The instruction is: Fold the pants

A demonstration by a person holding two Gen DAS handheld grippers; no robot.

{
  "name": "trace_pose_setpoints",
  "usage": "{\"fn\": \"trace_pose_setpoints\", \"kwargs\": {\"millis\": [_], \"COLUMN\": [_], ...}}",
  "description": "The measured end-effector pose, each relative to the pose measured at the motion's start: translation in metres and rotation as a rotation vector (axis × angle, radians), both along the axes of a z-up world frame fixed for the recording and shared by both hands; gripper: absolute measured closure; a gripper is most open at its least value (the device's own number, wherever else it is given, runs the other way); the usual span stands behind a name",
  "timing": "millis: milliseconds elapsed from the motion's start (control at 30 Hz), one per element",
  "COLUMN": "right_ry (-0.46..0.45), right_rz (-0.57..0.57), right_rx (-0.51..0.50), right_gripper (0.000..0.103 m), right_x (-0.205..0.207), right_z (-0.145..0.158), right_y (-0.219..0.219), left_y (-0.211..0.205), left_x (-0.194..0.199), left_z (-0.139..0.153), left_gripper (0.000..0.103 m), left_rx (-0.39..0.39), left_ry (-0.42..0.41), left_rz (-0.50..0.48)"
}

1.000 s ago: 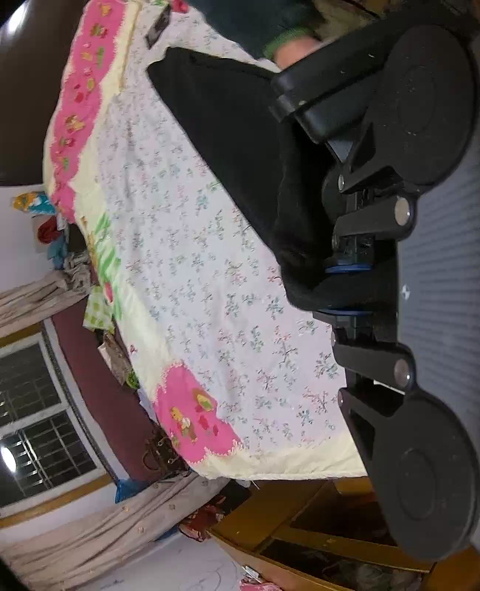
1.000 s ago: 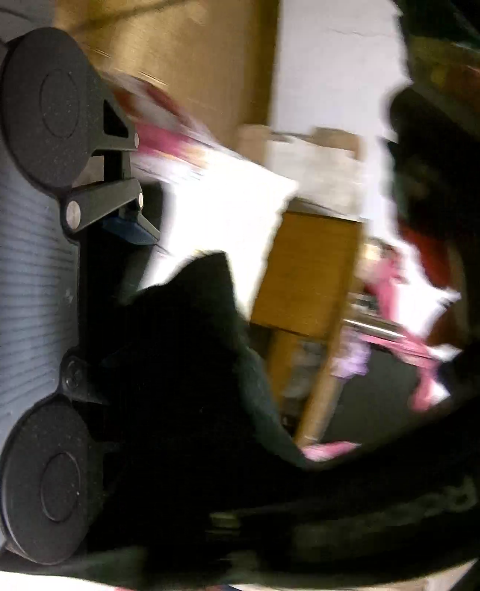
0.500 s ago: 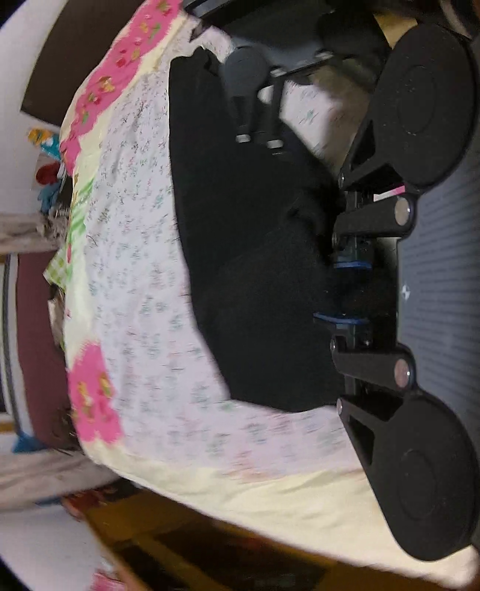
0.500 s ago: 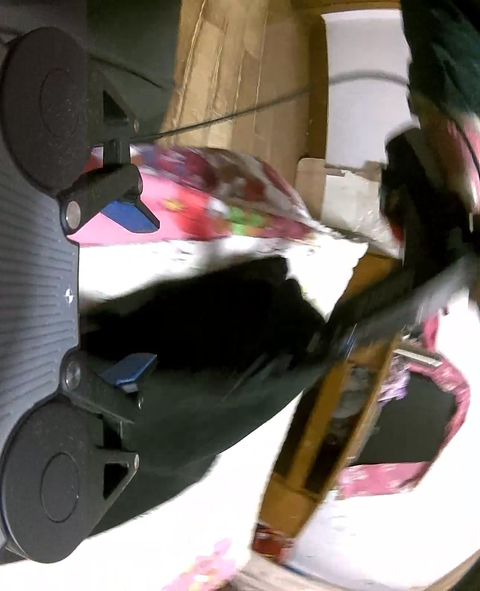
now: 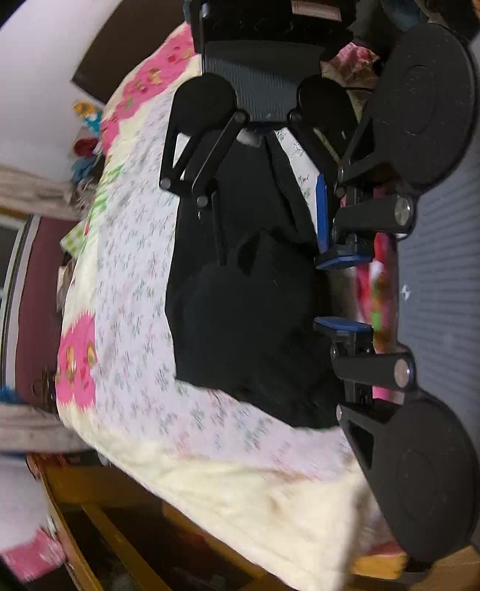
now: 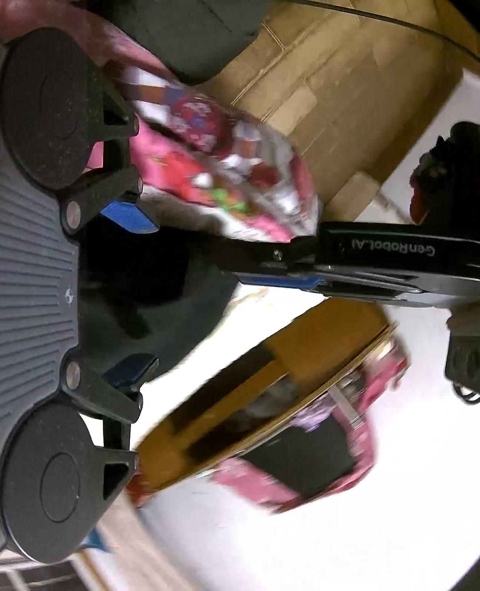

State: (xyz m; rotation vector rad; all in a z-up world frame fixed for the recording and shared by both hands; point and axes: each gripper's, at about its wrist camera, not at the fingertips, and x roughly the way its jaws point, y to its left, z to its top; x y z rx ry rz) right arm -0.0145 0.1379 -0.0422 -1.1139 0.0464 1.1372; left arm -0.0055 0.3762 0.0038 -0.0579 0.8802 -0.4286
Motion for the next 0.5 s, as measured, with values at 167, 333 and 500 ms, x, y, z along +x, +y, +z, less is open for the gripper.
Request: {"fn": "trace_pose_setpoints", "kwargs": {"millis": [167, 333, 500], "right_ry": [-0.099, 0.161, 0.459], "right_rz": [0.055, -0.120, -0.316], "right_rx": [-0.078, -0.061, 0.122], "right_gripper": [0.051, 0.093, 0.100], "right_x": [0.012, 0.046, 0.094], "right_z": [-0.007, 0.017, 0.074], "right_y": [0.022, 0.036, 0.023], "left_y": [0.020, 0.015, -0.009], "left_x": [-0.010, -0.011, 0.015], "left_z": [-0.013, -0.018, -0.024], "left_gripper": [0.066, 0.064, 0.061], "left_rx": [-0.029, -0.024, -0.076], "left_ry": [0.018, 0.019, 0.011], "left_rz": [0.033, -0.022, -0.110]}}
